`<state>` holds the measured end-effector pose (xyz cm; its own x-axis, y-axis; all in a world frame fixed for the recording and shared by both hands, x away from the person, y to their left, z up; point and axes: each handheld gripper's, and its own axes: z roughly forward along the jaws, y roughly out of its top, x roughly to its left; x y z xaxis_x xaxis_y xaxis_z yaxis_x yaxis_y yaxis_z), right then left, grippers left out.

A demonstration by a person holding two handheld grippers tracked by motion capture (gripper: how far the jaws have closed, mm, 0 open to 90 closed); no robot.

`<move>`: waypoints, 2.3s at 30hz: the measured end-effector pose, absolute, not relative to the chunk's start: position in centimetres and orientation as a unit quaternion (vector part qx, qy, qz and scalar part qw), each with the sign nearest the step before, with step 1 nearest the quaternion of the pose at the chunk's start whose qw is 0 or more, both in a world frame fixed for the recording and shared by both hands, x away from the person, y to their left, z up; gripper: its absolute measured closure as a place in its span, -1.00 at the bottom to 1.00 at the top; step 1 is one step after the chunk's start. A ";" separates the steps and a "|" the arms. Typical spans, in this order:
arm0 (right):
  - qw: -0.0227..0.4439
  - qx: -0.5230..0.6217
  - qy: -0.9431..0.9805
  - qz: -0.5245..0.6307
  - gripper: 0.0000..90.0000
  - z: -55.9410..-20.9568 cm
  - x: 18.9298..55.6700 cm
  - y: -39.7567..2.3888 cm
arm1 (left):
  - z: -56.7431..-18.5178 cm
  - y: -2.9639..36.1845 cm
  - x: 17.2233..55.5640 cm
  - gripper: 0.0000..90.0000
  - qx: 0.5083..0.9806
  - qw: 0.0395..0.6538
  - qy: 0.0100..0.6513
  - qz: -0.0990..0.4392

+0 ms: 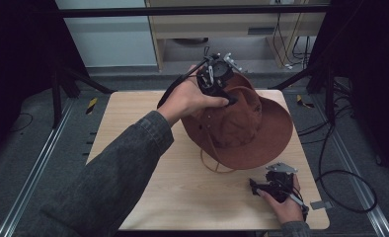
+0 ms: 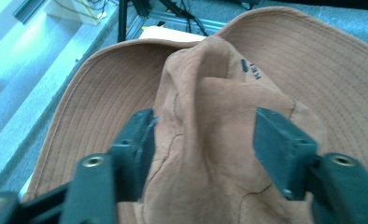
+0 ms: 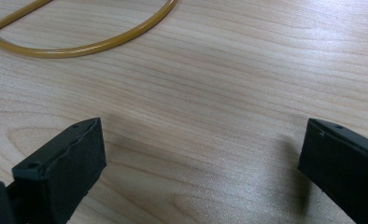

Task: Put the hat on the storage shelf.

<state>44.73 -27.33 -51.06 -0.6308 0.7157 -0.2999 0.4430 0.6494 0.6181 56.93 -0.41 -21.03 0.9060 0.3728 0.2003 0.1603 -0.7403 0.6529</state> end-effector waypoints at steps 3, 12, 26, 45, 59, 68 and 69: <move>0.270 0.334 0.867 0.252 -0.99 -51.1 44.7 -27.3 | -21.1 -0.2 56.5 -0.36 0.915 0.339 0.144 0.161; 0.264 0.342 0.865 0.256 -0.99 -51.1 44.6 -27.2 | -20.9 1.2 55.9 -0.71 0.901 0.364 0.162 0.173; 0.271 0.334 0.867 0.252 -0.99 -51.1 44.7 -27.3 | -20.0 5.1 54.5 -0.84 0.891 0.378 0.172 0.183; 0.271 0.334 0.867 0.252 -0.99 -51.1 44.7 -27.3 | -21.0 13.5 51.1 -0.88 0.874 0.393 0.200 0.204; 0.272 0.333 0.867 0.251 -0.99 -51.0 44.7 -27.3 | -27.9 22.3 47.3 -0.88 0.853 0.407 0.251 0.210; 0.273 0.332 0.867 0.251 -0.99 -51.0 44.7 -27.3 | -32.4 23.8 46.8 -0.88 0.864 0.382 0.260 0.199; 0.274 0.332 0.867 0.251 -0.99 -51.0 44.7 -27.3 | -32.9 23.8 46.8 -0.87 0.864 0.382 0.263 0.197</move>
<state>44.69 -27.34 -51.05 -0.6294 0.7136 -0.3077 0.4388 0.6531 0.6172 46.81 23.83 -32.88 0.7843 0.6045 0.1397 0.3036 -0.5703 0.7632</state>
